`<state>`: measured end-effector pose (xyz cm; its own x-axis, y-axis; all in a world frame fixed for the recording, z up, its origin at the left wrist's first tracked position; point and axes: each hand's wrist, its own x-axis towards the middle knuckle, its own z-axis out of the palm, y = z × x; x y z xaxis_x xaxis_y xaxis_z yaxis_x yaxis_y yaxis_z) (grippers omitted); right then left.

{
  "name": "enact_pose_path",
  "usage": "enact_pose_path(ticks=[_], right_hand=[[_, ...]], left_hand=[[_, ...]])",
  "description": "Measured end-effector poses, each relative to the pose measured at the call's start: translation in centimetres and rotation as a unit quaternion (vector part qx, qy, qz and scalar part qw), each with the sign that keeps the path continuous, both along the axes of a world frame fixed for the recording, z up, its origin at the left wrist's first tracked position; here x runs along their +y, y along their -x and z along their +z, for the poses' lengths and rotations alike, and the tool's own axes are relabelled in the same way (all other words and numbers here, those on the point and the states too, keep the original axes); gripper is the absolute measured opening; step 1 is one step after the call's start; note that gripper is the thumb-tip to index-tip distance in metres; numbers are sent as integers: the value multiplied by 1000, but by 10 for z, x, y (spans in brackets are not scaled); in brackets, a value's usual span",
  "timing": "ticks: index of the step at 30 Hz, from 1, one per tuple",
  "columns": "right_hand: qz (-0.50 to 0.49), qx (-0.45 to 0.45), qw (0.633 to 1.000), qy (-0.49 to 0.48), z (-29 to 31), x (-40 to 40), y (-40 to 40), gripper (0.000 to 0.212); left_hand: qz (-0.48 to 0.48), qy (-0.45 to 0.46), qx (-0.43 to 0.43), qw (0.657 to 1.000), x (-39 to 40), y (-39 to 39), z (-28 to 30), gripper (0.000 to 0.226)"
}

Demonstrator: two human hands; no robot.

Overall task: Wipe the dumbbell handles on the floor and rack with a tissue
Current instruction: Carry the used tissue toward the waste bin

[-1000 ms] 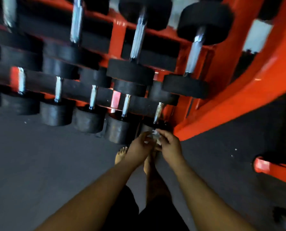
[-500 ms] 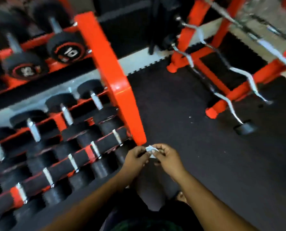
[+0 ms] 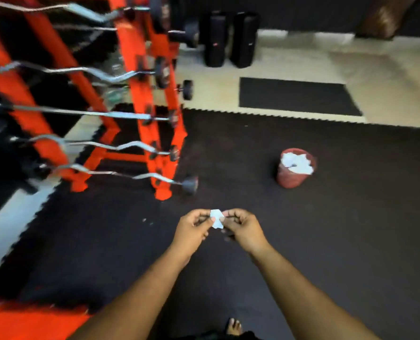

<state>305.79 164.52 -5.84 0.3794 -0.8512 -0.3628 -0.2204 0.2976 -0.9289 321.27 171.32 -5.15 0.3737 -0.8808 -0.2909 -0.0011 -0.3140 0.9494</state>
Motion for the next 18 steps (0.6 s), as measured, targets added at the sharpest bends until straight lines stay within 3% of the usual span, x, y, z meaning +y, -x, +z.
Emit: enact_pose_path(ticks=[7, 18], right_hand=[[-156, -59, 986, -32, 18, -91, 102, 16], [-247, -27, 968, -49, -14, -281, 114, 16]], left_hand=[[-108, 9, -2, 994, -142, 96, 13, 14], [-169, -26, 30, 985, -361, 112, -31, 10]])
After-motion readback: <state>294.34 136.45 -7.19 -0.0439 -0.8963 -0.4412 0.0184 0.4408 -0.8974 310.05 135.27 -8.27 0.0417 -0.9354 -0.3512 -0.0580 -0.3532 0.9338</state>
